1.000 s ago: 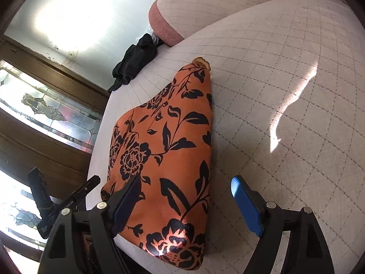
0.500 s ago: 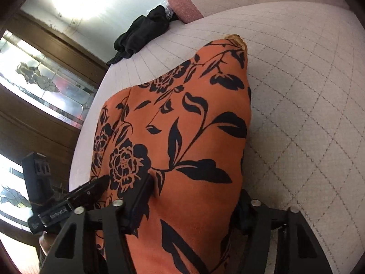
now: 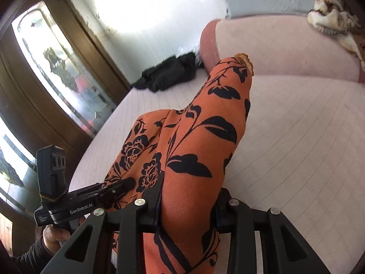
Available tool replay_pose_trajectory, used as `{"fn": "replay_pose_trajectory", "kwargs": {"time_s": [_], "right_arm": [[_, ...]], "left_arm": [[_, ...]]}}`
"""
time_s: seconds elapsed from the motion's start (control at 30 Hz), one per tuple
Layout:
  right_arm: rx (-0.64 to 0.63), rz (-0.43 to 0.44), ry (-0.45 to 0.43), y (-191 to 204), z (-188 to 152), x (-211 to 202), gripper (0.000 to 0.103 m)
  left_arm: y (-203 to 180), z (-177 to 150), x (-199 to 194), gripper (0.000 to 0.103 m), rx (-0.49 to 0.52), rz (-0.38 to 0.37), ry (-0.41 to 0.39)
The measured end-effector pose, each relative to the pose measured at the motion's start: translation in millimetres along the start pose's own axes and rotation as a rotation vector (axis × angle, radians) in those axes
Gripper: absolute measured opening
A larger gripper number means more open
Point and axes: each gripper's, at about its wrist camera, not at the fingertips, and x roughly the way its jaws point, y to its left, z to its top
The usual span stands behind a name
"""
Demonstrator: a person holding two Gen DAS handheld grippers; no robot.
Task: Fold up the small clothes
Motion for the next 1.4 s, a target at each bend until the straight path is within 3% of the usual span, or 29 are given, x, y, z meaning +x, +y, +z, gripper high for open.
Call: {"fn": "replay_pose_trajectory", "kwargs": {"time_s": [0.17,0.27,0.33,0.4,0.47,0.53,0.63,0.73,0.77,0.83,0.93,1.03,1.1,1.17,1.23,1.3,1.4], "right_arm": [[0.09,0.0,-0.028,-43.5,-10.3,5.7,0.035],[0.182,-0.012,0.027,-86.1,-19.5,18.1,0.039],[0.271,-0.104,0.079,-118.2,-39.2,36.2,0.051],[0.315,-0.273,0.138,-135.6,-61.1,44.4,0.057],[0.338,-0.241,0.07,-131.4,-68.5,30.6,0.063],[0.311,-0.284,0.011,-116.8,-63.7,12.1,0.063],[0.275,-0.157,-0.083,-80.6,-43.6,-7.2,0.069],[0.266,0.008,-0.055,-56.9,-26.1,12.7,0.079],[0.286,0.026,-0.029,-51.6,-28.6,26.5,0.08],[0.408,0.0,0.072,-72.7,-41.4,59.1,0.08],[0.491,0.04,-0.013,-71.8,-43.7,52.8,0.08],[0.404,0.06,-0.064,-48.1,-31.3,37.0,0.08],[0.386,0.044,-0.056,-43.0,-24.4,47.8,0.086],[0.443,-0.014,0.038,-62.6,-30.1,70.8,0.088],[0.468,-0.026,0.002,-54.8,-29.7,55.3,0.087],[0.377,-0.001,-0.034,-24.8,-26.5,27.6,0.087],[0.273,-0.133,-0.059,18.7,-40.8,-13.6,0.087]], "left_arm": [[-23.0,11.0,16.9,0.033,0.063,-0.009,0.037],[-26.2,-8.8,42.7,0.043,0.084,0.06,0.116],[-18.4,-23.9,68.1,0.048,0.107,0.154,0.207],[-2.3,-31.6,54.5,0.058,0.097,0.141,0.162],[8.1,-31.6,29.0,0.062,0.114,0.184,0.114],[18.8,-34.6,-1.4,0.062,0.132,0.194,0.06],[12.9,-47.9,-26.9,0.062,0.181,0.161,0.018],[5.7,-60.2,-8.7,0.062,0.211,0.16,0.063],[13.5,-65.5,3.7,0.062,0.204,0.198,0.104],[25.4,-70.4,19.9,0.067,0.161,0.196,0.158],[25.7,-69.8,-3.9,0.067,0.14,0.191,0.114],[15.3,-74.2,-25.1,0.077,0.202,0.222,0.053],[15.8,-78.9,-18.2,0.079,0.213,0.227,0.11],[21.3,-82.3,-13.3,0.079,0.186,0.24,0.181],[23.4,-83.6,-37.3,0.079,0.168,0.217,0.117],[20.8,-85.0,-64.2,0.079,0.189,0.24,0.045],[15.8,-91.3,-96.3,0.085,0.208,0.276,-0.013]]}}
